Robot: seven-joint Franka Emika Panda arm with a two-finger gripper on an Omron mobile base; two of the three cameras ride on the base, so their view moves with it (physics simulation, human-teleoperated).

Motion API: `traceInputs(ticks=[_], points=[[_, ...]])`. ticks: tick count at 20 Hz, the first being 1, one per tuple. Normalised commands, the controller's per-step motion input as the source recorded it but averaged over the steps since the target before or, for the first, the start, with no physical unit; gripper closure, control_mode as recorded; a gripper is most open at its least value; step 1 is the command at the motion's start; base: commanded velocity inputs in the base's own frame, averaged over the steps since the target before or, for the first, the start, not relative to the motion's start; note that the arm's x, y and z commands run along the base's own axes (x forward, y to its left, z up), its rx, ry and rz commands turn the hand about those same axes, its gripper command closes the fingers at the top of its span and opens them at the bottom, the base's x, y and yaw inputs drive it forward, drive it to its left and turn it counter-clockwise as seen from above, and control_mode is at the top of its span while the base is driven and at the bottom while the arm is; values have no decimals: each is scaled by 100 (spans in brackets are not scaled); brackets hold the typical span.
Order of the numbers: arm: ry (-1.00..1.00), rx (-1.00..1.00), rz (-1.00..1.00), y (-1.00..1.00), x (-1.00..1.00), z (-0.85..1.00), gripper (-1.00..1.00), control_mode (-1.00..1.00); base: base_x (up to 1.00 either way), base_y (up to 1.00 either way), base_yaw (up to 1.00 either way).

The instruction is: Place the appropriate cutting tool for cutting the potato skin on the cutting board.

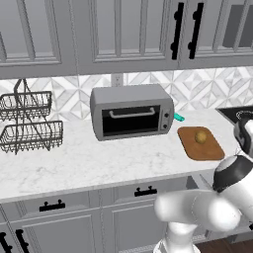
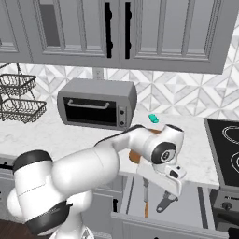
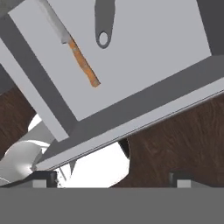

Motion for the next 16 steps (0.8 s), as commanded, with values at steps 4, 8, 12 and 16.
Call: traceInputs(ticks=[4, 8, 12, 16], points=[[-3, 2, 22, 0, 1, -57, -100, -100, 0, 0, 0], [-19, 1, 24, 0, 0, -62, -100, -100, 0, 0, 0], [-27, 1, 20, -3, 0, -41, -100, -100, 0, 0, 0], [-13, 2, 19, -11, 0, -49, -100, -100, 0, 0, 0]])
